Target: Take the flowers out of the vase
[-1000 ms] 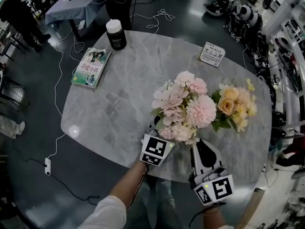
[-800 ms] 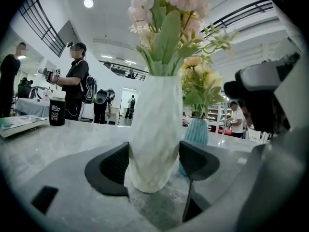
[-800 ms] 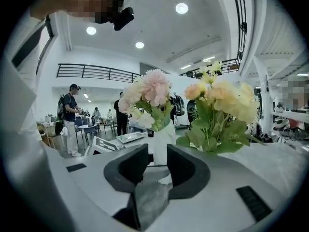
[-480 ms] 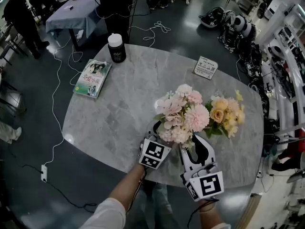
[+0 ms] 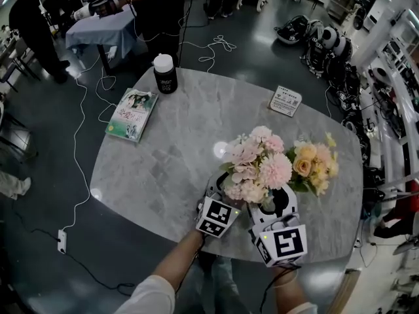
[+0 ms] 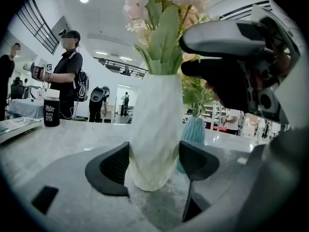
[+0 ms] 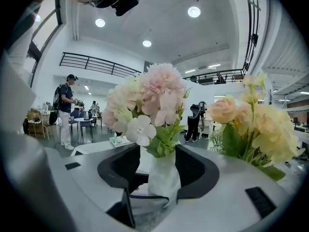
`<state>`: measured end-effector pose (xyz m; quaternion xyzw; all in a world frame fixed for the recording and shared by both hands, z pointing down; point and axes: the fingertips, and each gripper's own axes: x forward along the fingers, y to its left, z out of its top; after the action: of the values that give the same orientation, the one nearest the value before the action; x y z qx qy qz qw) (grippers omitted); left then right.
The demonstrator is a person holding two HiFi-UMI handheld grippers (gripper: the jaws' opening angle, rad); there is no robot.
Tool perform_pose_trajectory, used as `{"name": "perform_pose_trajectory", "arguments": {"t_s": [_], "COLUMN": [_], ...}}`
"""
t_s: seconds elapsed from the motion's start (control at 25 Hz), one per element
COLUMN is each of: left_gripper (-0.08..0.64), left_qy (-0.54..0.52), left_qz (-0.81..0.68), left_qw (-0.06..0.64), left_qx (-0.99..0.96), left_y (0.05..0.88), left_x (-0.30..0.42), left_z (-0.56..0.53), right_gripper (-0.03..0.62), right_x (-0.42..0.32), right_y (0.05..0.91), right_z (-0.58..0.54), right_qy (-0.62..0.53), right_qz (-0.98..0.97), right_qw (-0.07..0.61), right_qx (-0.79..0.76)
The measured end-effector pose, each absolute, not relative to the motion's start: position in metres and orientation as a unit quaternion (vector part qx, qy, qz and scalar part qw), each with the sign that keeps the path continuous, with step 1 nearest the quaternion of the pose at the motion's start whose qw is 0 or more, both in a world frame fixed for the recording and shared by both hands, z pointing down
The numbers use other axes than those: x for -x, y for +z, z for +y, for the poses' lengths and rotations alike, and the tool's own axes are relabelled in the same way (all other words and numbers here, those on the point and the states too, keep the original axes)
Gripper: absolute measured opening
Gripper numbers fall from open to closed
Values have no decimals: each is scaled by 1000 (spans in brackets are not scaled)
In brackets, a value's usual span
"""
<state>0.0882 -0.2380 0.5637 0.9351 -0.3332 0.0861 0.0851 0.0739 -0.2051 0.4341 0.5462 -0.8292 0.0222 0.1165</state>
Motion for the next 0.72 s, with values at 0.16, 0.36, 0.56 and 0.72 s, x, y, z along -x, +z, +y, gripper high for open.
{"name": "perform_pose_trajectory", "arguments": {"t_s": [0.16,0.36,0.56,0.72], "left_gripper": [331,330,330,330], "left_qy": [86,86,91,91], "left_qz": [-332,-330,-322,-323], "left_qw": [85,86,88,91], "left_qx": [-936,-936,-938,-938], "left_y": [561,564,569,571], "left_x": [-89,-88,-91,-90], "left_z": [-239,-238,-238,-240], "right_gripper": [201,206,216,219], "right_x": [-73,-72,-73,-74], "right_y": [434,435,426,425], "right_z": [-213,-215,-226,-234], "right_qy": [22,20,10,10], "right_qz": [-826,-822,-820,-819], "right_qw": [122,124,126,125], "right_qx": [-550,-555,-559,-560]}}
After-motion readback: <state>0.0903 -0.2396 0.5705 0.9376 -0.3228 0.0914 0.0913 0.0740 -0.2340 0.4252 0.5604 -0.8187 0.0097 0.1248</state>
